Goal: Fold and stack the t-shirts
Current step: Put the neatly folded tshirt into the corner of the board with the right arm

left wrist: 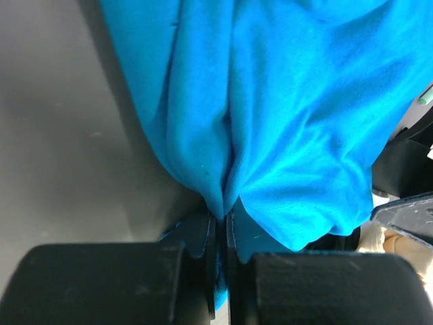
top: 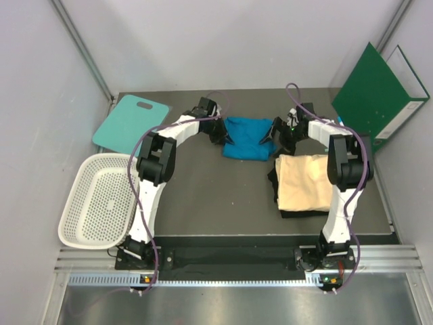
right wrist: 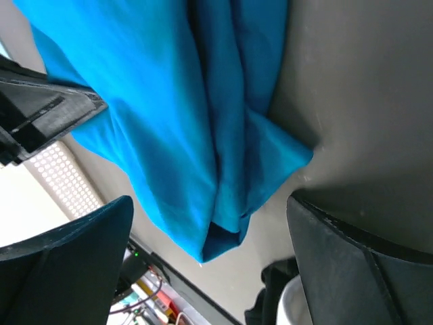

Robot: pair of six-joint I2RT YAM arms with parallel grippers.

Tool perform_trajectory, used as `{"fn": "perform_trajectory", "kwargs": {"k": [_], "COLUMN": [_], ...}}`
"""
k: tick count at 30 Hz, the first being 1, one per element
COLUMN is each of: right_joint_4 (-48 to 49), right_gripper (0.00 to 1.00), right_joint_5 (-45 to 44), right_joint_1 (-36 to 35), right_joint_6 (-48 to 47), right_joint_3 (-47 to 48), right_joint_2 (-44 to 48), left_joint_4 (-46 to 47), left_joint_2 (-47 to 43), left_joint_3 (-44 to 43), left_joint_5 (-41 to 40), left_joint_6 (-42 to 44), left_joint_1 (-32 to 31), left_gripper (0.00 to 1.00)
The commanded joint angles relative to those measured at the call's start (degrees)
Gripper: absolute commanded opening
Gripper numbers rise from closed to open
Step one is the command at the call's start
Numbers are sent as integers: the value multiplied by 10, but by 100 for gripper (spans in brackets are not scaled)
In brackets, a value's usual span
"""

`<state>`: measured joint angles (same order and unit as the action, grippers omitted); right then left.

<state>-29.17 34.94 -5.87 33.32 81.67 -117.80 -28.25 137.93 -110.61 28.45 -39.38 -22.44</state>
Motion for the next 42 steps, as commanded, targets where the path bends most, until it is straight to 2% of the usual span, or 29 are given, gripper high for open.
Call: {"fn": "perform_trajectory", "kwargs": {"k": [1,6,15,17,18,19,21,22,23,24,25,26,27,28,36,42], "right_joint_4": [53,73,53,46,39,40,39,28,22,11,-21,-40,-57,-75,-212,-271], "right_gripper": [91,85,80,77,73,62,47,32,27,23,18,17,15,14,13,13], "right_joint_5": [14,19,9,10,10,12,14,10,3,-20,-34,-46,-66,-79,-152,-172], "right_joint_1": [-3,-13,-66,-76,-84,-88,-96,-96,-96,-95,-96,-96,-96,-96,-127,-148], "right_joint_6": [17,39,64,63,61,61,53,48,33,22,10,-22,-38,-69,-191,-208], "right_joint_3": [20,38,157,185,194,199,198,191,187,184,183,184,187,192,255,315], "right_joint_2": [-20,-58,-140,-161,-167,-170,-169,-167,-154,-146,-128,-119,-111,-89,8,51], "left_joint_4": [18,21,28,35,35,35,31,29,23,18,9,-6,-14,-22,-44,-87], "left_joint_2": [-28,-21,-32,-33,-35,-35,-41,-44,-49,-57,-63,-70,-85,-96,-216,-225], "left_joint_3": [13,1,22,33,36,37,43,45,49,49,49,47,46,46,79,98], "left_joint_5": [-36,-11,3,11,13,18,21,22,21,22,21,16,14,9,-48,-39], "left_joint_6": [-5,-11,-11,-13,-13,-12,-9,-6,-4,-2,4,9,15,27,43,65], "left_joint_1": [29,29,27,25,26,24,24,24,25,26,26,26,28,30,97,108], "left_gripper": [0,0,0,0,0,0,0,1,9,27,64,75,82,99,99,99]}}
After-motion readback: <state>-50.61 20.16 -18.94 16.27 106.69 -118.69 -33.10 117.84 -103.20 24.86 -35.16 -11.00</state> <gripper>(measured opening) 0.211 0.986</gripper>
